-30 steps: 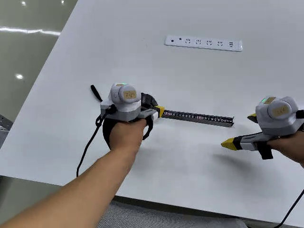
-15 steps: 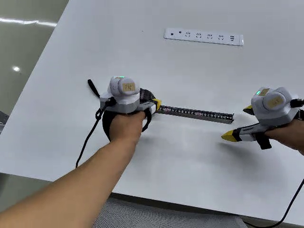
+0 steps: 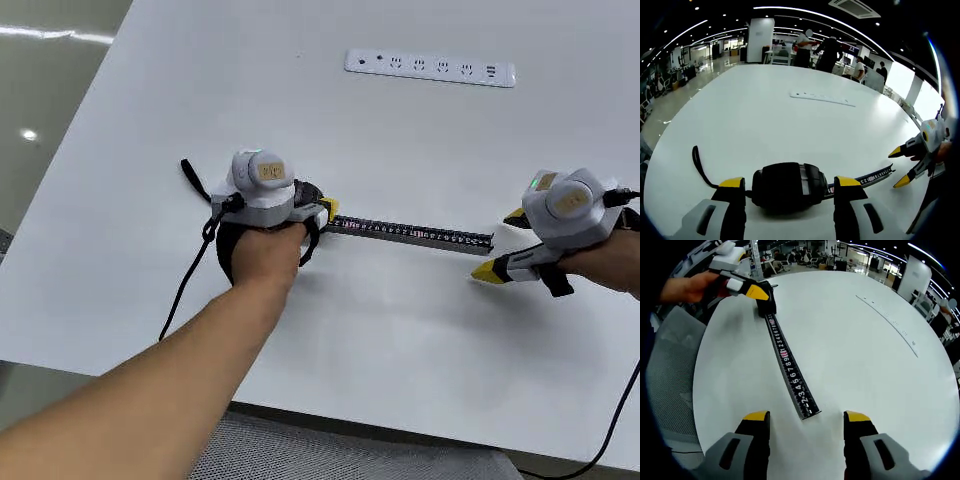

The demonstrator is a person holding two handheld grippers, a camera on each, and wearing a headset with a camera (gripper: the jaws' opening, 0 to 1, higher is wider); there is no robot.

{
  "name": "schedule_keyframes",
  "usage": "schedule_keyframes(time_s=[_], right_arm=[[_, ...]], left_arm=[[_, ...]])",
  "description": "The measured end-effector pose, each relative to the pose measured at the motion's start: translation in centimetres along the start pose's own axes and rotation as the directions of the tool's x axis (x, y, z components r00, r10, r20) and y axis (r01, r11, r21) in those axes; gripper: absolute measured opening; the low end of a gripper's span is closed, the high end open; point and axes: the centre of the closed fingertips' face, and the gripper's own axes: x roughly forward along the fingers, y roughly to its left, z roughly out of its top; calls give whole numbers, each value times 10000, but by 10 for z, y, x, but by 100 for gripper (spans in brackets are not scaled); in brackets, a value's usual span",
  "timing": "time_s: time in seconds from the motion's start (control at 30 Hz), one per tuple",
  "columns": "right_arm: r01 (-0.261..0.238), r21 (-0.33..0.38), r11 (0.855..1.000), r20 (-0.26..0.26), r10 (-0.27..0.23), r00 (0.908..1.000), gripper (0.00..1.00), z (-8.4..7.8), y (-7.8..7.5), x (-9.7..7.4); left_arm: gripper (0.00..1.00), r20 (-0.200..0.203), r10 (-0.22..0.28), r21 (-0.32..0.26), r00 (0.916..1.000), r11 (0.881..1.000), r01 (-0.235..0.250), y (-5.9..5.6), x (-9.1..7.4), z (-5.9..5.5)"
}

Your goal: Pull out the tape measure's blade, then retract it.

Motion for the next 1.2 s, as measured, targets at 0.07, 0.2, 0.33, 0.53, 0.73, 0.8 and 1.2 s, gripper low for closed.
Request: schedule_keyframes(time_s=[0.07, 0.2, 0.33, 0.53, 0.73, 0.8, 1.2], right_arm=[[-74, -185, 9998, -23, 74, 10000, 54, 0, 0, 1], [-363, -582, 9976, -57, 360, 9993, 51, -1, 1, 4], [-444, -1069, 9933, -126, 433, 9990, 47, -3, 0, 6], [-621, -1752, 9826, -82, 616, 9981, 41, 0, -1, 8], [-851, -2155, 9728, -204, 827, 9964, 34, 1, 0, 8], [-920, -2179, 9716, -246, 888, 9957, 31, 1, -1, 8], [-1476, -2567, 9551, -527, 1387, 9889, 13, 2, -1, 8]], left_arm=[[68, 30, -4, -48, 10000, 10000, 4, 0, 0, 1], [64, 64, 8, -51, 10000, 10000, -8, 1, 1, 1], [63, 53, -3, -64, 10000, 10000, 3, 2, 2, 0], [61, 20, -76, -13, 10000, 10000, 76, 0, 4, -1], [61, 8, -93, 24, 10000, 10000, 93, 0, 4, -1], [61, 11, -112, 17, 9999, 9999, 112, 0, 4, -1], [61, -11, -207, 16, 9998, 9998, 207, -1, 4, 0]])
